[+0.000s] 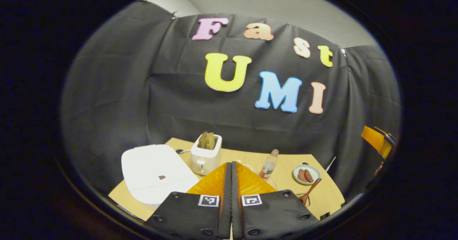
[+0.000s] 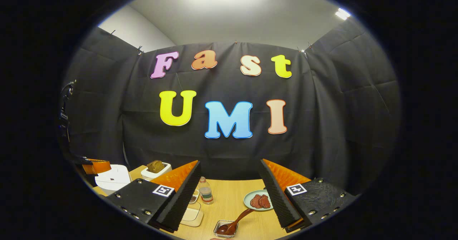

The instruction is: Close the left gripper, press the button to open the rice cooker; take a wooden spoon from the chopstick holder with the right hand, scoop a spoonful of rice and pour it into the rice cooker, then put the wooden spoon back into the chopstick holder.

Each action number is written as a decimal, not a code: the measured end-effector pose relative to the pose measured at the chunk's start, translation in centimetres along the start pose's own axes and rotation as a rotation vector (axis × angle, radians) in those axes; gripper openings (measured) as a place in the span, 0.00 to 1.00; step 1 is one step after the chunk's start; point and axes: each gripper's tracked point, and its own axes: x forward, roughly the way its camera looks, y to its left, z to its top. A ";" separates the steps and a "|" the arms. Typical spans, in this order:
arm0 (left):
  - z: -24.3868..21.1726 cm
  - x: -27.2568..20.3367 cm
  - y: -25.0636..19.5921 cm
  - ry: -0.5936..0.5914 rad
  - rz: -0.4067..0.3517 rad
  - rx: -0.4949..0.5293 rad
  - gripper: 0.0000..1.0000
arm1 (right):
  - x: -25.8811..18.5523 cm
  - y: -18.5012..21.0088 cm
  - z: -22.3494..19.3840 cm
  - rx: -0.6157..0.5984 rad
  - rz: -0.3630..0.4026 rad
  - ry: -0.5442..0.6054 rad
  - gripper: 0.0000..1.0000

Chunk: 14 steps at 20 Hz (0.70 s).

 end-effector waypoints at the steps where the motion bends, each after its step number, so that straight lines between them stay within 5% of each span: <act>1: -1.2 0.5 2.0 0.036 0.030 -0.022 0.09 | -0.1 0.0 -0.3 0.003 -0.001 0.004 0.98; 6: -5.7 1.7 9.3 0.149 0.136 -0.045 0.09 | -0.1 -0.5 -1.3 -0.009 -0.017 0.030 0.98; 14: -7.1 6.3 16.9 0.240 0.248 -0.087 0.09 | 0.0 0.2 -2.5 -0.037 -0.008 0.070 0.98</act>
